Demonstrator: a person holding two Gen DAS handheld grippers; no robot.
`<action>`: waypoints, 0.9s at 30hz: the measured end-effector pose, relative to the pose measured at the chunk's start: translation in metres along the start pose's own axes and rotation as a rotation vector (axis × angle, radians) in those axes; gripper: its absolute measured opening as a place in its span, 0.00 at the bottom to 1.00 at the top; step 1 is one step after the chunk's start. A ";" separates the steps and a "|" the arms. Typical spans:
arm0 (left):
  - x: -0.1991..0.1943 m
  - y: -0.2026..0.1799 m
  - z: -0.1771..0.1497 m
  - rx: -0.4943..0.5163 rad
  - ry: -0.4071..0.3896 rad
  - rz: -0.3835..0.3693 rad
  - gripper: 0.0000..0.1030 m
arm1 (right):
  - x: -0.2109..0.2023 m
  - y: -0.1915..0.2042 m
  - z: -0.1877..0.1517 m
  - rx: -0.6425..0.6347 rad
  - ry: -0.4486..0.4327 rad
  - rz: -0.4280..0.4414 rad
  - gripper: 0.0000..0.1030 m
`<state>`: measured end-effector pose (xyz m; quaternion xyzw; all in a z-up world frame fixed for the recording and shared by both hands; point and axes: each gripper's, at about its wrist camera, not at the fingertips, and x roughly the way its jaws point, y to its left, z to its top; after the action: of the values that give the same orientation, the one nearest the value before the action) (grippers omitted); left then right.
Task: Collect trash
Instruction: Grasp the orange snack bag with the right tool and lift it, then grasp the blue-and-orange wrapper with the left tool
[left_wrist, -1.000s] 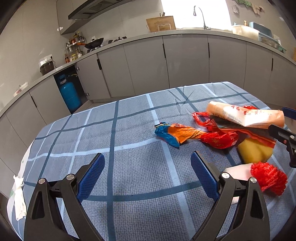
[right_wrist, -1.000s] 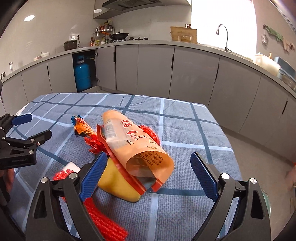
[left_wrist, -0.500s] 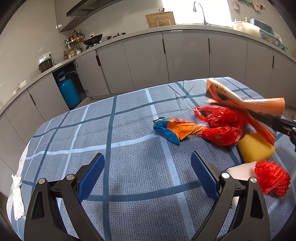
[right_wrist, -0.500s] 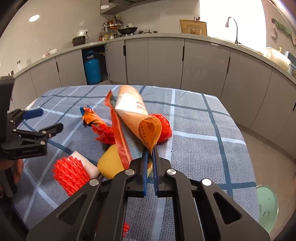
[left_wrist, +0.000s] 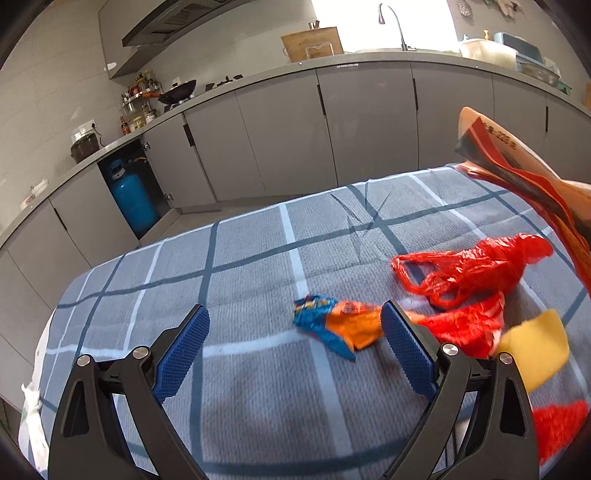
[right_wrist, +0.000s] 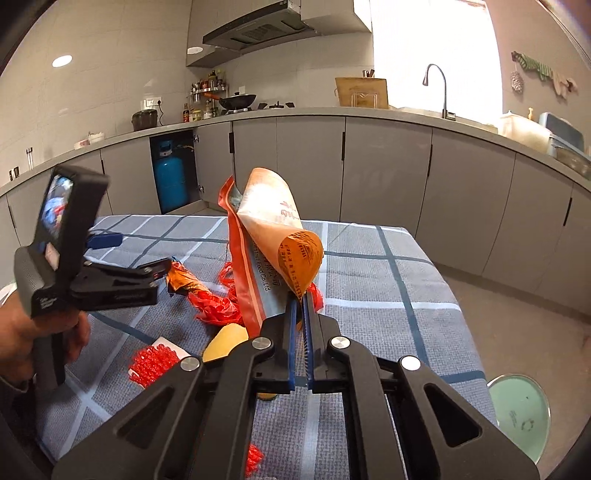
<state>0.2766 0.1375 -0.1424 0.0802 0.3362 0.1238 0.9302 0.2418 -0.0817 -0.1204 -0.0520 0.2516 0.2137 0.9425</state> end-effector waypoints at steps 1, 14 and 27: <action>0.006 -0.001 0.002 0.002 0.007 0.002 0.89 | 0.000 -0.002 -0.001 0.005 0.002 -0.002 0.05; 0.022 -0.009 -0.010 -0.002 0.087 -0.123 0.01 | 0.001 -0.005 -0.005 0.025 0.008 -0.001 0.05; -0.020 0.007 -0.006 0.005 0.012 -0.109 0.01 | -0.021 -0.016 -0.001 0.059 -0.047 -0.029 0.05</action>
<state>0.2568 0.1388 -0.1332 0.0632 0.3459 0.0727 0.9333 0.2317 -0.1042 -0.1105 -0.0227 0.2349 0.1939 0.9522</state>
